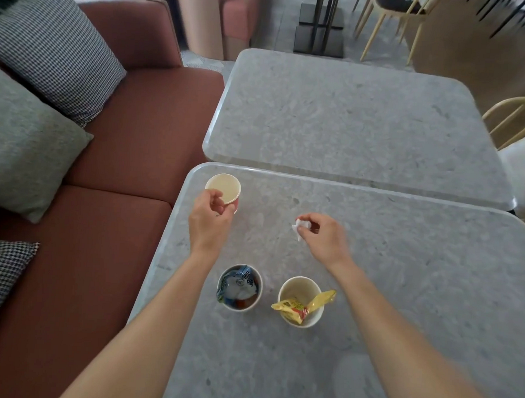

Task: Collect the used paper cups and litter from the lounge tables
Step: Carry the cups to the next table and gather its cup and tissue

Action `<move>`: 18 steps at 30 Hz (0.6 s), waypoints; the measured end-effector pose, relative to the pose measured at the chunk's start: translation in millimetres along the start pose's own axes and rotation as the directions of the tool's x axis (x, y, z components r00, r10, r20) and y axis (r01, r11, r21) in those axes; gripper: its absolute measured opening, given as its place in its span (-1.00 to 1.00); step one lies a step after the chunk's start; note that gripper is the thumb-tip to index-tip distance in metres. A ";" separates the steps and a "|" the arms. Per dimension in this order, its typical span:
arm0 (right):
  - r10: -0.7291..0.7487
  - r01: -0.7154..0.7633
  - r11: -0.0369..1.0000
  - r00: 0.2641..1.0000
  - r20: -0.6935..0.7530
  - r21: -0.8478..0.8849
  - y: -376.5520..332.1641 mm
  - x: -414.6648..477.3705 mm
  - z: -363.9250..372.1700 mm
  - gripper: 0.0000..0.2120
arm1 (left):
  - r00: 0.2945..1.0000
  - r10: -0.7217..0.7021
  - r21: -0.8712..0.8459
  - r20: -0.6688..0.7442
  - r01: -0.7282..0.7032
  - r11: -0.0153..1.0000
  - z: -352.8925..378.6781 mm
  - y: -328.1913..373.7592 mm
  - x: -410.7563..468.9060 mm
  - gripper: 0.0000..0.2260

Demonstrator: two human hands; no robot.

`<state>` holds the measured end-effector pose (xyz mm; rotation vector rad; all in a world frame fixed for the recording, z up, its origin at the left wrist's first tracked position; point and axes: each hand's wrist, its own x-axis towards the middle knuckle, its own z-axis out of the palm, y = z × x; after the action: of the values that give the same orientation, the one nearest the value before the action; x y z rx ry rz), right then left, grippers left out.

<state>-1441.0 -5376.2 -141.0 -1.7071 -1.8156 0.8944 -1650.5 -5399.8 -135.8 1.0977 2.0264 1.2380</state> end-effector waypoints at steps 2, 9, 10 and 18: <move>0.002 -0.002 0.999 1.000 0.007 0.038 -3.6 -1.6 -1.2 -0.86 | 0.999 -0.024 0.048 -0.038 0.026 0.999 -0.6 -6.4 6.1 -0.63; 0.001 -0.001 0.996 1.000 -0.004 0.089 -9.0 -6.1 1.4 -0.86 | 0.982 -0.149 0.184 0.117 0.126 0.975 5.1 -30.8 43.3 -0.04; 0.002 -0.002 0.996 1.000 -0.003 0.089 -9.2 -6.9 2.1 -0.86 | 0.976 -0.160 0.193 0.145 0.130 0.972 6.7 -33.1 49.2 -0.01; 0.046 -0.048 0.995 0.999 0.015 0.093 -9.1 -13.2 6.9 -0.82 | 0.980 -0.101 0.170 0.170 0.072 0.983 15.6 -37.2 56.9 -0.33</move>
<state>-1450.9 -5390.2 -137.7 -1.6960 -1.7203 0.9953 -1682.9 -5353.8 -177.1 1.1384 2.0423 0.9087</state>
